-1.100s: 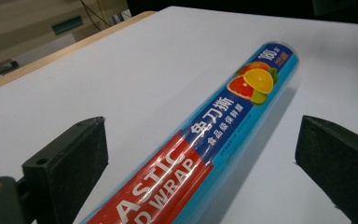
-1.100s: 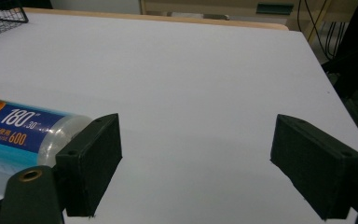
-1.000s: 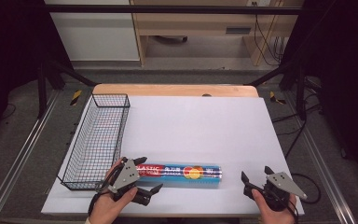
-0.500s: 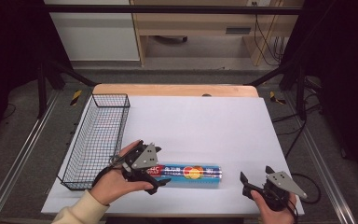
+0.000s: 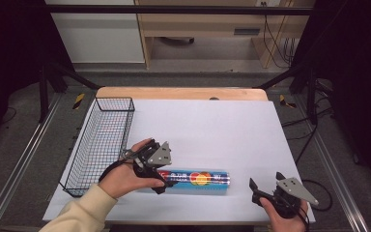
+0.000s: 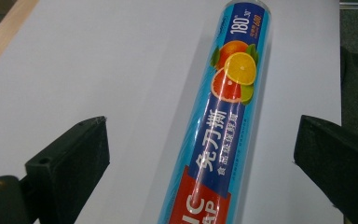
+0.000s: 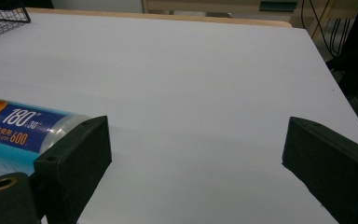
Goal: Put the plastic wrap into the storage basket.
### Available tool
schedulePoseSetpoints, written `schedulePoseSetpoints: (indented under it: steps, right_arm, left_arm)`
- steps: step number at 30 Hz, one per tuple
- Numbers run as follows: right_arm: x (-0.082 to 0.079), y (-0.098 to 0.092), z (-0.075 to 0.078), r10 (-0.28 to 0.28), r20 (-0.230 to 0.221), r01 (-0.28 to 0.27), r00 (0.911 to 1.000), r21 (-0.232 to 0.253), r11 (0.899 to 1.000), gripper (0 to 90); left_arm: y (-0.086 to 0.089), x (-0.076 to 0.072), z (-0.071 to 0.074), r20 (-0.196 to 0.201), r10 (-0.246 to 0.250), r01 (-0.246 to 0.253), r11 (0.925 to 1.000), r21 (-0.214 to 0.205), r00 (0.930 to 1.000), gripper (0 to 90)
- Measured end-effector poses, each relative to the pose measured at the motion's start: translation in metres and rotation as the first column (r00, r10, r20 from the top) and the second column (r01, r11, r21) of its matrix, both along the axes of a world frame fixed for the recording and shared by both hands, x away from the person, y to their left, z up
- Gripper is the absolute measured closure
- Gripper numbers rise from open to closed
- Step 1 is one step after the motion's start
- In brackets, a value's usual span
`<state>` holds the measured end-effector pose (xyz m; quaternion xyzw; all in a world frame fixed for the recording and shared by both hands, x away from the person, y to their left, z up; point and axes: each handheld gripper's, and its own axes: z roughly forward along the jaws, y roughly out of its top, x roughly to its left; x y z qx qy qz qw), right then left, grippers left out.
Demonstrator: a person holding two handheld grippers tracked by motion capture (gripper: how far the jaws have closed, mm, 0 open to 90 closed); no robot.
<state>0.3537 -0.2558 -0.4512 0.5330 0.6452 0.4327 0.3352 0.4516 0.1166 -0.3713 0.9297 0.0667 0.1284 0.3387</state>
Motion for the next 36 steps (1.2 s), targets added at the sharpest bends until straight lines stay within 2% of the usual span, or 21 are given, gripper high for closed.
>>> schedulePoseSetpoints:
  steps: [2, 3, 8, 12, 13, 20, 26, 29, 35, 36]
  right_arm:
    - [0.0, -0.001, 0.0, 0.001, 0.001, -0.001, 1.0, 0.002, 1.0, 8.3]
    - [0.0, -0.001, 0.0, 0.0, 0.001, 0.0, 1.0, 0.009, 1.0, 8.3]
    - [0.001, -0.001, 0.0, 0.004, -0.002, -0.004, 1.0, 0.016, 1.0, 8.4]
    - [0.001, 0.0, -0.001, 0.013, -0.005, -0.013, 0.9999, 0.018, 1.0, 8.5]
    - [0.002, -0.001, -0.001, 0.013, -0.007, -0.013, 0.9999, 0.016, 1.0, 8.7]
    - [0.002, -0.001, -0.001, 0.017, -0.013, -0.016, 0.9998, 0.02, 1.0, 8.9]
    - [0.002, 0.0, -0.002, 0.021, -0.015, -0.021, 0.9997, 0.024, 0.999, 9.2]
    - [0.003, -0.001, -0.002, 0.021, -0.016, -0.021, 0.9996, 0.025, 0.999, 9.3]
    - [0.003, 0.0, -0.002, 0.026, -0.018, -0.025, 0.9995, 0.023, 0.999, 9.5]
    - [0.003, 0.0, -0.002, 0.026, -0.02, -0.025, 0.9995, 0.021, 0.999, 9.6]
  left_arm:
    - [0.0, 0.004, -0.003, 0.003, 0.009, -0.009, 1.0, 0.002, 1.0, 4.7]
    - [0.0, 0.008, -0.007, -0.007, -0.004, 0.004, 1.0, -0.001, 1.0, 4.7]
    - [-0.002, 0.015, -0.012, -0.024, 0.004, -0.004, 1.0, -0.001, 0.9997, 4.6]
    - [-0.005, 0.017, -0.017, -0.045, 0.0, 0.001, 0.9999, 0.011, 0.999, 4.7]
    - [-0.006, 0.018, -0.02, -0.056, -0.009, 0.011, 0.9996, 0.026, 0.9984, 5.3]
    - [-0.011, 0.02, -0.026, -0.075, -0.02, 0.023, 0.9992, 0.034, 0.997, 6.0]
    - [-0.016, 0.017, -0.035, -0.106, -0.047, 0.055, 0.9959, 0.071, 0.9933, 6.3]
    - [-0.018, 0.015, -0.042, -0.106, -0.066, 0.078, 0.9907, 0.111, 0.9922, 7.1]
    - [-0.02, 0.017, -0.051, -0.11, -0.064, 0.077, 0.9889, 0.127, 0.9919, 7.7]
    - [-0.019, 0.018, -0.052, -0.113, -0.065, 0.081, 0.9869, 0.14, 0.9915, 8.4]
